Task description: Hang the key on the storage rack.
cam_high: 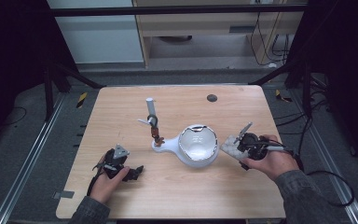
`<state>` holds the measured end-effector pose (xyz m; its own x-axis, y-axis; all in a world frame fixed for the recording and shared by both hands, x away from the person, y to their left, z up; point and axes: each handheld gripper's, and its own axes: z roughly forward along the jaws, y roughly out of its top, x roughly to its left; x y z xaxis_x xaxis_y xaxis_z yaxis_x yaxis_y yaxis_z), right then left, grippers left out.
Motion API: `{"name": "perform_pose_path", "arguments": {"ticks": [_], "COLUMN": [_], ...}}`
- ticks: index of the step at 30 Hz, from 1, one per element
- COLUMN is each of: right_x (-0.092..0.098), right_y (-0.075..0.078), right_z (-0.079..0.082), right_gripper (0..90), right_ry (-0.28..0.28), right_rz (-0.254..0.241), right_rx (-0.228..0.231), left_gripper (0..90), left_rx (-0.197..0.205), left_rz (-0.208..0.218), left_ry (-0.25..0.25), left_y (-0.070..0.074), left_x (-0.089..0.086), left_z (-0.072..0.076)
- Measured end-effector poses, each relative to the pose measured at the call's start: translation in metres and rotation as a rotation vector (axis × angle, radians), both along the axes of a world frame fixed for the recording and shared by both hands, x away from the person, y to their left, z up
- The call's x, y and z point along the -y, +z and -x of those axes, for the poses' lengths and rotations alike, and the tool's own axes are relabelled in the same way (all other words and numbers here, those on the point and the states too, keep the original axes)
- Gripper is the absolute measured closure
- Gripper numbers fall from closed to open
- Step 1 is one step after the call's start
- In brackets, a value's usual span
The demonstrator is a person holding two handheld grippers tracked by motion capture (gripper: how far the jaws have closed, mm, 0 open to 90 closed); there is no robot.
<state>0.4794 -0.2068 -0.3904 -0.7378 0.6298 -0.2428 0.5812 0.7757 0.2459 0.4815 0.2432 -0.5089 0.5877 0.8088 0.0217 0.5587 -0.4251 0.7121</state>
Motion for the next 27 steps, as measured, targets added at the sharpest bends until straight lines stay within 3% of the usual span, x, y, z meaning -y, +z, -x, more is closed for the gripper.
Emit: {"name": "perform_pose_path", "arguments": {"ticks": [19, 27], "right_x": [-0.016, -0.031], "right_y": [0.030, 0.032], "right_z": [0.010, 0.011], "right_gripper": [31.4, 31.4], "right_ry": [0.066, 0.095], "right_rz": [0.000, 0.001], "right_rx": [0.049, 0.036], "left_gripper": [0.0, 0.0], "left_rx": [-0.003, -0.001], "left_rz": [0.002, 0.005], "left_ry": [-0.004, -0.003], "left_y": [0.000, 0.000], "left_x": [0.000, 0.000], "left_z": [0.000, 0.000]}}
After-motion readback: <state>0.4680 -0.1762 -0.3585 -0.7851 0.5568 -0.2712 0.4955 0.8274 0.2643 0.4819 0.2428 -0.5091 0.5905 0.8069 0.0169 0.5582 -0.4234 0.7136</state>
